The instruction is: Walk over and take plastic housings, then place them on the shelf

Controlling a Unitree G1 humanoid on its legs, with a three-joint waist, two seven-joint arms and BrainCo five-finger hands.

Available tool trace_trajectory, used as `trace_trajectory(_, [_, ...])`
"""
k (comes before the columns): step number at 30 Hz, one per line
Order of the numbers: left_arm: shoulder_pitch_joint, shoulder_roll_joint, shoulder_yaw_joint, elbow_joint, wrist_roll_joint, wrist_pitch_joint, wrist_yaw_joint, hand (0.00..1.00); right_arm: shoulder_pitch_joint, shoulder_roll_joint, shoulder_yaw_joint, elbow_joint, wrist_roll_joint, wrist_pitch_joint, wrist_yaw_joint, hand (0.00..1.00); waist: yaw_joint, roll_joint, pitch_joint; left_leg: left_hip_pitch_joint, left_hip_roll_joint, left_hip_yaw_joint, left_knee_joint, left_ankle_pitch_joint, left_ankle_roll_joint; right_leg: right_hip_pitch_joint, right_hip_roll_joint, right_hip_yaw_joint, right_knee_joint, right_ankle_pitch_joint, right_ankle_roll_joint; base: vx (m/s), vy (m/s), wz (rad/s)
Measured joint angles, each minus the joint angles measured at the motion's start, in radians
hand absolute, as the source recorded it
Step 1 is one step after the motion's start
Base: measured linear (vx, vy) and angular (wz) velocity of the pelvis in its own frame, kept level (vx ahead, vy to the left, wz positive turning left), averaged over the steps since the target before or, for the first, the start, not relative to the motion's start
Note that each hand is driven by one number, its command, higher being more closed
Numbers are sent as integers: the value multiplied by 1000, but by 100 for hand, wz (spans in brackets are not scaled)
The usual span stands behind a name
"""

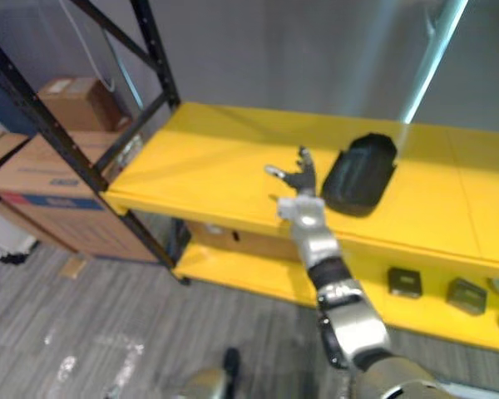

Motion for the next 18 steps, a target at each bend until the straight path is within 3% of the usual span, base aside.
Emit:
trace_trajectory(5, [-11, 0, -66, 3, 1, 1, -15, 0, -30, -30, -70, 61, 1, 9, -34, 0, 0, -3, 10, 0, 4, -11, 0, 0, -1, 12, 9, -13, -4, 0, -1, 23, -29, 6])
trace_trajectory(12, [-26, 1, -99, 4, 10, 1, -33, 0, -78, -95, -155, 79, 38, 8, -81, 0, -2, 14, 23, 12, 6, -9, -15, 4, -5, 12, 9, -10, 1, -5, -5, 1, -4, -1])
trace_trajectory(18, [-26, 10, -135, 5, 9, 1, -39, 0, -77, -143, -203, 103, 38, 8, -82, 0, -3, 14, 24, 26, 8, -6, -29, 7, -8, 4, 5, -4, 33, -27, -5, 1, -3, -1])
